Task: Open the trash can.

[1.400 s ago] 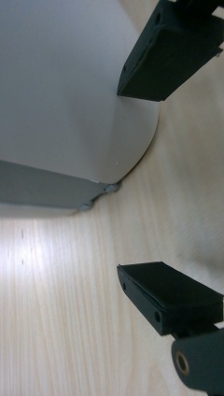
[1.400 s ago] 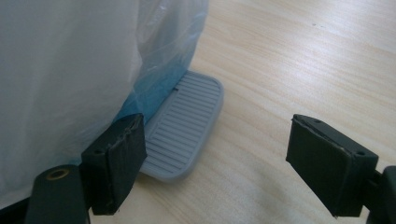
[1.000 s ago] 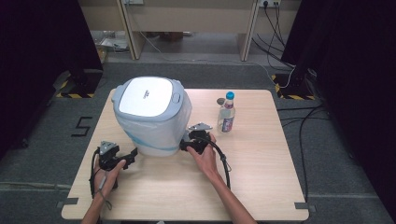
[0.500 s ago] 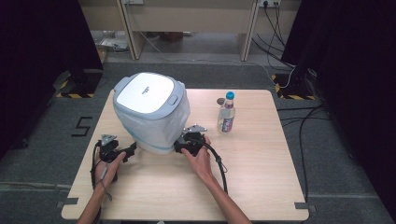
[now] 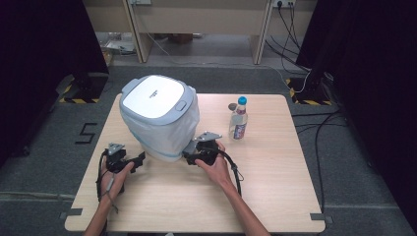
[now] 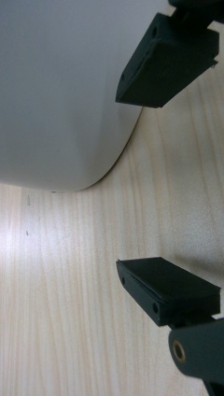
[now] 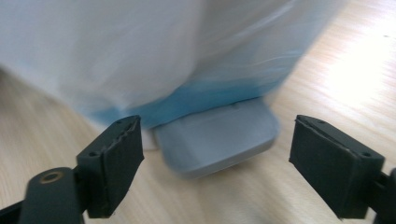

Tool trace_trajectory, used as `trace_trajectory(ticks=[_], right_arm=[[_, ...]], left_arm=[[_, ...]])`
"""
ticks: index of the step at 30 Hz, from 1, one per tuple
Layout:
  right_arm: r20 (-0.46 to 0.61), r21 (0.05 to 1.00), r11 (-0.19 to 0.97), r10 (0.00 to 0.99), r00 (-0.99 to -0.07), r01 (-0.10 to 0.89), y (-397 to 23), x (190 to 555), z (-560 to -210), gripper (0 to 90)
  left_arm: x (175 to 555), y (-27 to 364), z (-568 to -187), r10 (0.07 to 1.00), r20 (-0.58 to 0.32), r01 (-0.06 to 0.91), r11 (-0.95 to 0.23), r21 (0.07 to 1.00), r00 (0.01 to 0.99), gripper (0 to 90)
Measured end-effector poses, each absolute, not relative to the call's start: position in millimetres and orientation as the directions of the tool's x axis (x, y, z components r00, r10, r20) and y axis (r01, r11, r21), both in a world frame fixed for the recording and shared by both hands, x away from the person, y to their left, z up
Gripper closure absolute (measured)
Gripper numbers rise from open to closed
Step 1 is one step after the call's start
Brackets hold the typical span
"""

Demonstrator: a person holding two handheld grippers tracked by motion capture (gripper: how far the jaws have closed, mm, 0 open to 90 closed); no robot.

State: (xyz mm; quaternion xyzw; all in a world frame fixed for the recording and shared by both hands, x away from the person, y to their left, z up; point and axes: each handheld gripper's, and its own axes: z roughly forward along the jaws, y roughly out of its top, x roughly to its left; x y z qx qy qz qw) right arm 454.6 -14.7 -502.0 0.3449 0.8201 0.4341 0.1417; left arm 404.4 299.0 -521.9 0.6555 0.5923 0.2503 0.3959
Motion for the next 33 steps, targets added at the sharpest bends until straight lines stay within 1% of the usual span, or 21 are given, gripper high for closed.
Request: trace_trajectory(ticks=[2,3,4,5,6,9,11,14,16,17,18,19,20,23,26,33], right_arm=[[0.055,0.802,0.406,0.679,-0.732,0.437,-10,453,-505,16.4],[0.022,0.801,0.424,0.684,-0.729,0.422,-5,454,-507,14.0],[0.022,0.801,0.424,0.684,-0.729,0.422,-5,454,-507,14.0],[0.000,0.800,0.441,0.679,-0.734,0.407,-5,455,-508,13.2],[0.004,0.799,0.444,0.670,-0.743,0.405,-6,457,-509,12.9],[0.015,0.798,0.451,0.648,-0.761,0.400,-8,462,-510,11.4],[0.041,0.792,0.462,0.612,-0.790,0.400,-7,468,-517,6.3],[0.024,0.789,0.481,0.598,-0.801,0.382,-5,468,-516,5.7],[0.022,0.781,0.486,0.604,-0.796,0.391,-2,465,-515,6.4],[0.008,0.765,0.517,0.588,-0.809,0.384,3,458,-515,5.3],[0.008,0.765,0.517,0.588,-0.809,0.384,3,458,-515,5.3],[-0.038,0.755,0.548,0.585,-0.810,0.360,8,450,-516,5.0],[-0.045,0.752,0.553,0.585,-0.810,0.358,10,447,-516,5.0],[-0.024,0.761,0.536,0.587,-0.809,0.367,14,436,-516,4.8],[-0.019,0.763,0.534,0.582,-0.813,0.364,17,430,-517,6.0],[-0.002,0.764,0.520,0.595,-0.804,0.383,28,418,-519,4.4]], left_arm=[[404,296,-522,0.975,-0.121,0.582,-0.009,0.813,0.185,15.5],[405,296,-522,0.976,-0.112,0.583,-0.017,0.812,0.184,15.5],[405,295,-522,0.977,-0.109,0.586,-0.021,0.810,0.185,15.5],[405,296,-522,0.977,-0.112,0.587,-0.017,0.809,0.183,15.5],[405,297,-522,0.976,-0.127,0.589,-0.001,0.808,0.176,15.5],[406,297,-522,0.976,-0.132,0.596,0.001,0.803,0.175,15.4],[407,296,-523,0.975,-0.130,0.597,-0.003,0.802,0.180,15.5],[407,296,-522,0.974,-0.135,0.599,0.000,0.801,0.180,15.4],[408,296,-522,0.974,-0.136,0.602,-0.001,0.799,0.182,15.4],[408,296,-522,0.976,-0.136,0.604,0.005,0.797,0.172,15.7],[408,296,-522,0.976,-0.136,0.604,0.005,0.797,0.172,15.5],[408,298,-523,0.973,-0.153,0.604,0.020,0.797,0.170,15.6],[408,301,-523,0.970,-0.183,0.605,0.051,0.795,0.159,15.6],[408,304,-523,0.966,-0.215,0.610,0.084,0.788,0.144,16.5],[408,305,-523,0.966,-0.217,0.610,0.086,0.788,0.144,18.7],[409,305,-524,0.966,-0.220,0.615,0.092,0.783,0.135,22.4]])
